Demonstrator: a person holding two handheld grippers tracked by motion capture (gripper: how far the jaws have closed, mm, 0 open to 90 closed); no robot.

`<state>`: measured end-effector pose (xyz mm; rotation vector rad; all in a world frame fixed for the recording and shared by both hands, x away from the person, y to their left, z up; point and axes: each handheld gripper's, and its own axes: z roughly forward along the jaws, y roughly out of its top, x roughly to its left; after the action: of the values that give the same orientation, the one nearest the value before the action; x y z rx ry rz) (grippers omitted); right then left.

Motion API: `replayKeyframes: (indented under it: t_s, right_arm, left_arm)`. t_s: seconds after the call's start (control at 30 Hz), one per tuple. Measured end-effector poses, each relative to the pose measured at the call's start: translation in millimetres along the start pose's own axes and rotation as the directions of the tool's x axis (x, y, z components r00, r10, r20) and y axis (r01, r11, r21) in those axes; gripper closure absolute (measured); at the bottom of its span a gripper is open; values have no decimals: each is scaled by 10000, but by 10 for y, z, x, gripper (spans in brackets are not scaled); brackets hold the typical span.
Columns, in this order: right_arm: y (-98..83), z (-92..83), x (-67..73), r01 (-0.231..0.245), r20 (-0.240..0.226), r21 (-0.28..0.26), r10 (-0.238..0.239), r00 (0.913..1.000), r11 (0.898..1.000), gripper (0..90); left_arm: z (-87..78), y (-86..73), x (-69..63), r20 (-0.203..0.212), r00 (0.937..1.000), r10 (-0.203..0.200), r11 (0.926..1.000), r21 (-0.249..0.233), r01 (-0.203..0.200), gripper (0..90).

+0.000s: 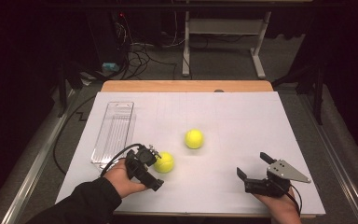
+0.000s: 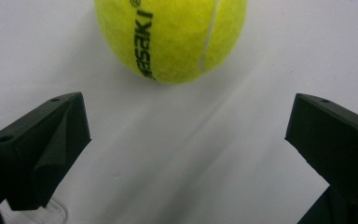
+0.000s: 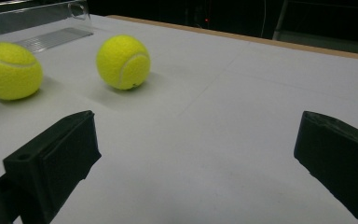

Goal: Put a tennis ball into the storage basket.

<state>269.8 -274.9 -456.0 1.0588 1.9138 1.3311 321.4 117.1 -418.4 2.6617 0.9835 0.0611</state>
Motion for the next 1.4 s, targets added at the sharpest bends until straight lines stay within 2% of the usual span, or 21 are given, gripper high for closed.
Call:
replayKeyframes:
  t_s: [0.27, 0.63, 0.87, 1.1, 1.13, 1.23, 1.33, 1.4]
  right_arm:
    - [3, -3, 7, -22, -1, -5, 22, 10000, 10000, 0]
    - [1, -6, 1, -49, -25, -29, 49, 10000, 10000, 0]
    - [-2, -5, -2, -55, -30, -28, 55, 10000, 10000, 0]
    - [-6, -5, -4, -57, -32, -3, 57, 10000, 10000, 0]
    - [-6, -6, -2, -100, -29, 14, 100, 9999, 9999, 0]
    - [-6, -7, -1, -138, -31, 14, 138, 9999, 9999, 0]
    - [-7, -7, -2, -130, -27, 17, 130, 9999, 9999, 0]
    - [-7, -7, -5, -82, -20, 7, 83, 10000, 10000, 0]
  left_arm:
    - [-24, 146, 57, 139, 9999, -61, 9999, 145, 59, 5]
    - [35, 376, 84, 210, 9997, 161, 9976, 671, -175, 6]
    - [102, 498, 109, 330, 9995, -12, 9966, 829, -15, 16]
    - [133, 558, 112, 366, 9993, -45, 9959, 906, 11, 120]
    - [132, 565, 109, 381, 9993, -49, 9960, 890, 15, 168]
    - [131, 579, 100, 347, 9994, 14, 9953, 964, -47, 190]
    - [124, 583, 103, 370, 9993, 6, 9952, 982, -42, 256]
    - [123, 583, 103, 368, 9993, 12, 9950, 993, -49, 259]
